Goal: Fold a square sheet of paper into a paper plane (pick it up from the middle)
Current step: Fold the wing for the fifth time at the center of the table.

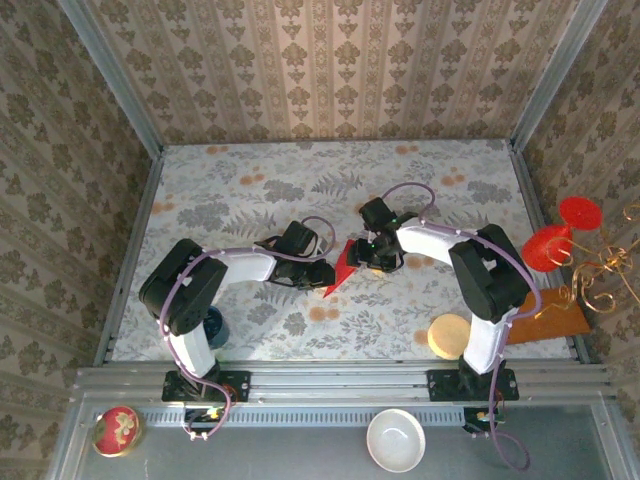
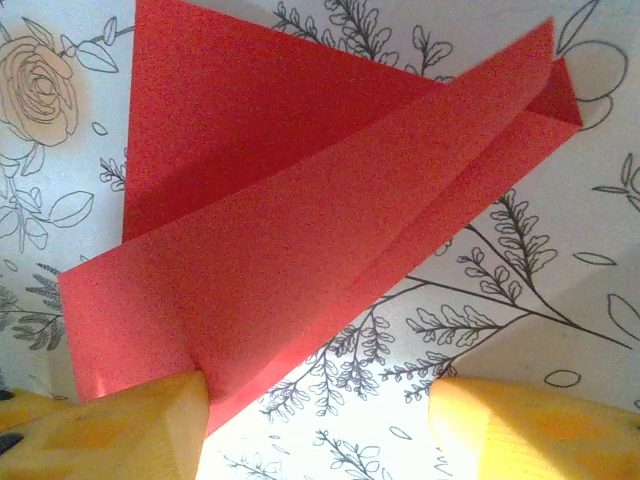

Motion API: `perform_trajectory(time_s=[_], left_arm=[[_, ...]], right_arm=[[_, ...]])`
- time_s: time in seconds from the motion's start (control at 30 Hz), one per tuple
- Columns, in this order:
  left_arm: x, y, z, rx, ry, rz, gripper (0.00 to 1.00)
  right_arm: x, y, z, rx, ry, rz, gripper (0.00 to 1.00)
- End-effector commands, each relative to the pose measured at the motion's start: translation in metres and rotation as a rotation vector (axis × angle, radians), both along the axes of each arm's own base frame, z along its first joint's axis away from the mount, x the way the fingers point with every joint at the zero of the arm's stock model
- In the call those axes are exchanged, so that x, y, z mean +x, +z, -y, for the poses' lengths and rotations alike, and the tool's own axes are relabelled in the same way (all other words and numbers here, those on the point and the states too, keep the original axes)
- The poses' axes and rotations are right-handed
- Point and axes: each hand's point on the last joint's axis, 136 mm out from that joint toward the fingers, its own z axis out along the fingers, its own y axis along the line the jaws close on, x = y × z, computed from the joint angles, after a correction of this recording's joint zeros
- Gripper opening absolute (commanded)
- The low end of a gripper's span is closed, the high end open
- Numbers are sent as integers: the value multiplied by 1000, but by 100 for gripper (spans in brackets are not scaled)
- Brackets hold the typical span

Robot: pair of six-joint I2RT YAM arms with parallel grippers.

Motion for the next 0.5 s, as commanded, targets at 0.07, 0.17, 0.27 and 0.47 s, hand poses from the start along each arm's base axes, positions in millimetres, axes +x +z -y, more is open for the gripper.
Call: perform_trajectory(time_s=[0.07, 0.17, 0.27, 0.47], left_arm=[[-17, -24, -10, 66, -20, -58, 25], [-16, -24, -10, 59, -16, -62, 26], [-17, -26, -11, 59, -11, -71, 26], [-20, -36, -16, 97, -4, -104, 24]], right_arm=[[-24, -68, 17, -138, -4, -118, 65], [-25, -72, 19, -148, -4, -128, 63], [-27, -76, 21, -163, -7, -138, 60], [-29, -78, 19, -155, -1, -147, 59]])
